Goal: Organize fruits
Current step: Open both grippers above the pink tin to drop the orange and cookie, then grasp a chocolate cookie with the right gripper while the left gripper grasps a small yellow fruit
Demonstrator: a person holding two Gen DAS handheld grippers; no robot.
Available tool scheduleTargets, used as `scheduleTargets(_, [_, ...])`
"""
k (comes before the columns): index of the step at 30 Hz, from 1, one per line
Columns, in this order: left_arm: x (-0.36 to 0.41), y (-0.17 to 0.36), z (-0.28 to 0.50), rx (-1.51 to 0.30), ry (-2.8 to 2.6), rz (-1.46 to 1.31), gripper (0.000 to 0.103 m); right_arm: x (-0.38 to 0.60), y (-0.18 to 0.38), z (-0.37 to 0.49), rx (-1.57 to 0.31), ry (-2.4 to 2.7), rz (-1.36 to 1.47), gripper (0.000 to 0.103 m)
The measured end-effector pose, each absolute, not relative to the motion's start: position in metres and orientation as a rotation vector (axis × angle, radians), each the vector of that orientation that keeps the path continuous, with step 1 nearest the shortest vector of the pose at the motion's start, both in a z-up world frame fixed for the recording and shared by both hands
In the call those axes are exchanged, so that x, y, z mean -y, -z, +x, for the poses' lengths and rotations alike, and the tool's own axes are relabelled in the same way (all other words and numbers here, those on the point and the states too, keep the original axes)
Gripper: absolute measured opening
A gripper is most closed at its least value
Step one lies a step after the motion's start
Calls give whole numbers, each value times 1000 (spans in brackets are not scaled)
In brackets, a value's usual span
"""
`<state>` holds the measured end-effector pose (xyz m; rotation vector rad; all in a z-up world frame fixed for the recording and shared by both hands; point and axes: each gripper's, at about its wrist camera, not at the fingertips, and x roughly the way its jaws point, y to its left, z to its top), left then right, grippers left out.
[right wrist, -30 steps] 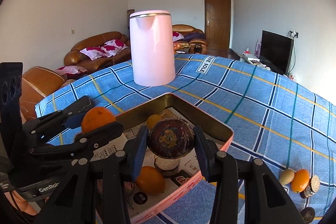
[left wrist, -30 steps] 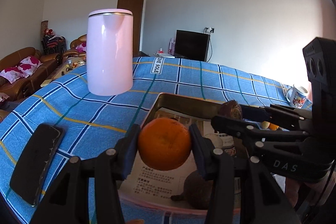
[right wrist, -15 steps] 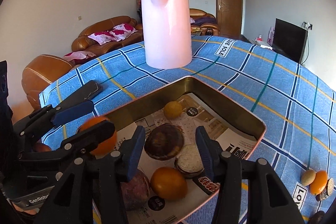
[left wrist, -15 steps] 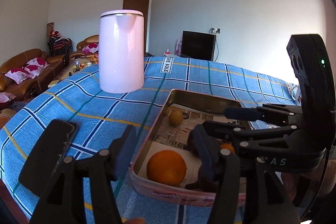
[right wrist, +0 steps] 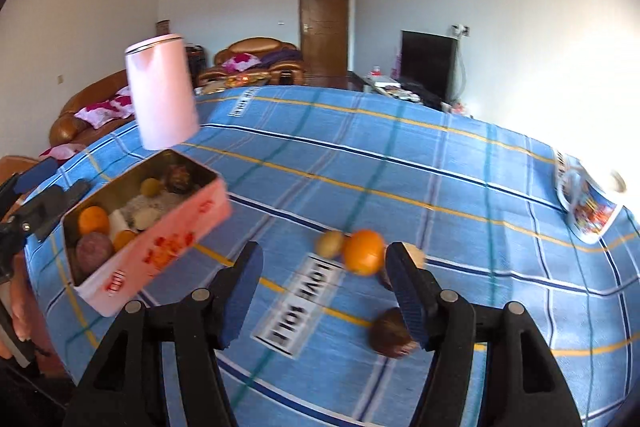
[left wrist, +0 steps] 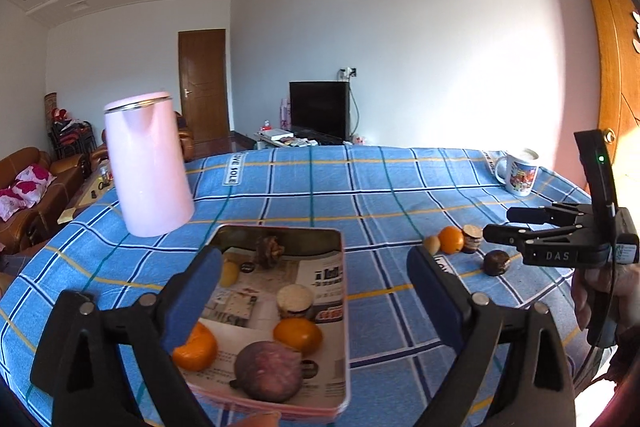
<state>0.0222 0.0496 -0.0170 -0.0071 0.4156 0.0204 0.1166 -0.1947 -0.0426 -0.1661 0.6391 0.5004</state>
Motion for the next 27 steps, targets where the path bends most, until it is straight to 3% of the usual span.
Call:
scheduleTargets(13, [30, 28, 95, -582, 102, 102, 96, 225, 88, 148, -861, -515, -98, 65])
scheduleTargets(14, [32, 30, 98, -591, 103, 101, 96, 224, 91, 150, -870, -516, -105, 63])
scheduleTargets(15, [35, 32, 101, -598, 101, 102, 96, 223, 93, 152, -883, -511, -114, 52])
scheduleTargets(17, [39, 35, 109, -613, 103, 105, 96, 221, 96, 154, -902, -513, -123, 40])
scheduleTargets(23, [49, 46, 133, -663, 112, 100, 94, 235, 90, 155, -858, -502, -80, 39])
scheduleTargets(27, [56, 53, 150, -699, 120, 81, 86, 254, 79, 160, -781, -408, -32, 39])
